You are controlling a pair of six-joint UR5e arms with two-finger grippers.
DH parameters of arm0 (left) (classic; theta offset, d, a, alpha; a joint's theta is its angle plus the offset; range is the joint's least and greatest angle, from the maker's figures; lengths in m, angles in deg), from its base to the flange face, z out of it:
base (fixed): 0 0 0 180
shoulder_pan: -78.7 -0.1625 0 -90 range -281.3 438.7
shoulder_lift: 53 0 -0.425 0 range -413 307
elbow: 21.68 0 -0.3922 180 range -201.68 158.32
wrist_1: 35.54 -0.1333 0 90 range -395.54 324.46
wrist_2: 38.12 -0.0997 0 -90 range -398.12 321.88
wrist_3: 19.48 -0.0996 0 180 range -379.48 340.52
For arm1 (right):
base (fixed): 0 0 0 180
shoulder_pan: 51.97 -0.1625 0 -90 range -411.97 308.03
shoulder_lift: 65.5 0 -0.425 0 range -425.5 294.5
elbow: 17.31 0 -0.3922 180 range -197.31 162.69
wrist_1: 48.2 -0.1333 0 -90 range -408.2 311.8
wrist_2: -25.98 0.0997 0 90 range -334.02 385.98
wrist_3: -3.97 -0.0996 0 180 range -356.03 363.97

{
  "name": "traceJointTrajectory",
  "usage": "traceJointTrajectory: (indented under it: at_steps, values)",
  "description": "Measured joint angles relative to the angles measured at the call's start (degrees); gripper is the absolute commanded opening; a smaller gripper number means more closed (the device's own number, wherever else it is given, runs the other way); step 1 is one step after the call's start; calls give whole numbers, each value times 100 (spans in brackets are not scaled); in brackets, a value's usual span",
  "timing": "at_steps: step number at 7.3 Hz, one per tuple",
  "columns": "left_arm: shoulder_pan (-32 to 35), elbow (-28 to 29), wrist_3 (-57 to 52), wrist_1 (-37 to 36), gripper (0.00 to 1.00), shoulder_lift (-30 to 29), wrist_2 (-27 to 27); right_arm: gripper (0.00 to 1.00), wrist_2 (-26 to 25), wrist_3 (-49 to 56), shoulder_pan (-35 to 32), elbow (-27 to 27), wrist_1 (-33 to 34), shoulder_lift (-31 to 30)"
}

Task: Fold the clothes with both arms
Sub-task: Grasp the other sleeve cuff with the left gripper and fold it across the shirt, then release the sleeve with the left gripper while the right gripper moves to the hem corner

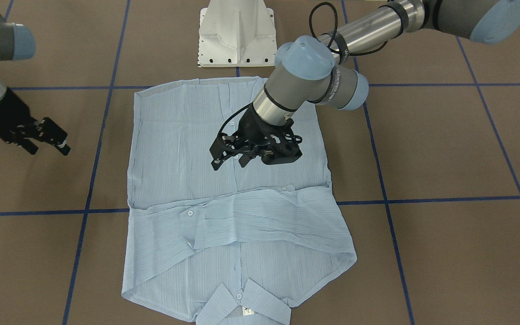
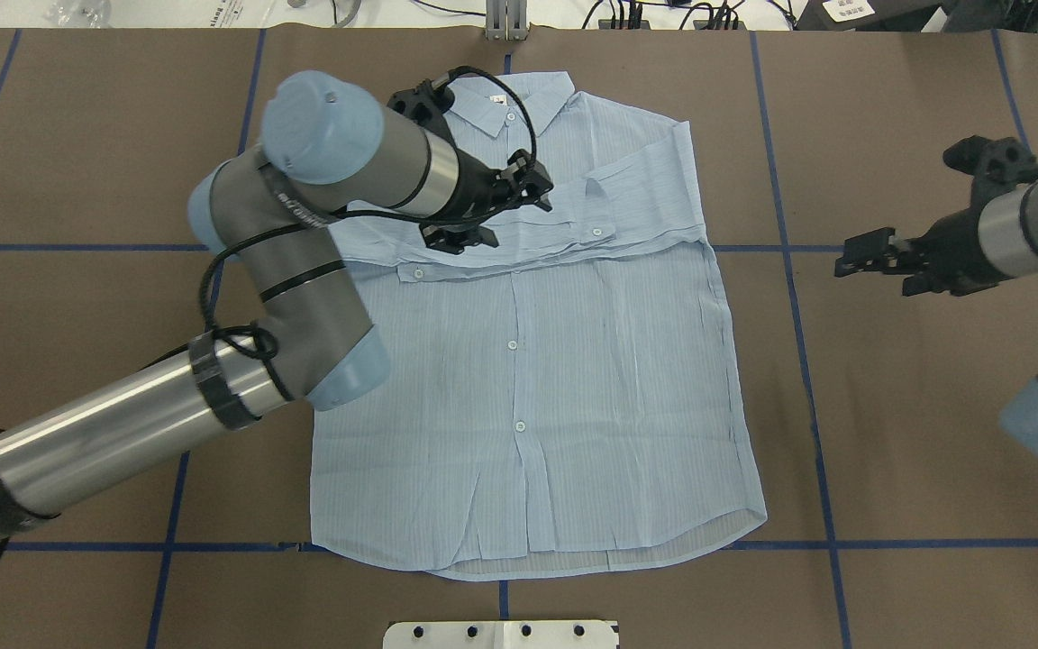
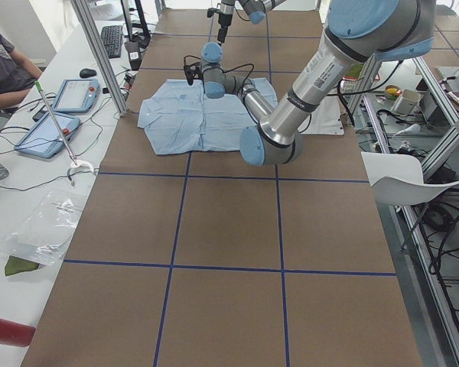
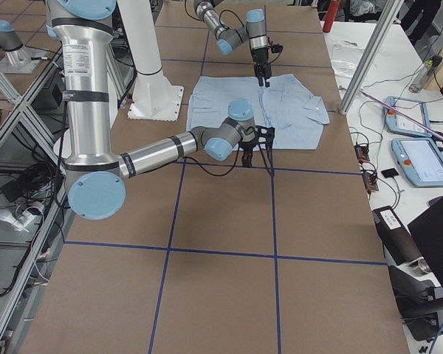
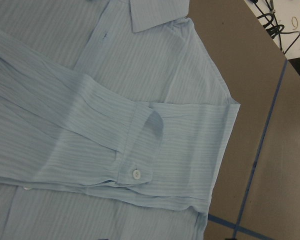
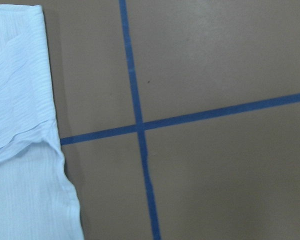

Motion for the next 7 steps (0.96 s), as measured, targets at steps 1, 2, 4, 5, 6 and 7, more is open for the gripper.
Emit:
traceJointTrajectory:
  at_steps: [1, 2, 4, 5, 6, 7]
  values:
    - [64, -739, -644, -117, 78, 691, 15, 100, -698, -911, 684, 326, 26, -10]
    - [136, -1315, -1218, -169, 72, 1304, 29, 100, -1178, -1621, 1245, 577, 58, -31]
    - [282, -1895, -1796, -198, 72, 2082, 32, 99, -1989, -2565, 2184, 832, 300, -63]
    - [364, -2005, -1887, -201, 72, 2251, 18, 99, -2358, -2879, 2588, 926, 591, -64]
    - [417, -2054, -1922, -202, 72, 2327, -21, 96, -2656, -3133, 2912, 982, 837, -63]
    - [447, -2071, -1935, -202, 72, 2352, -59, 93, -2791, -3306, 3103, 1011, 981, -73]
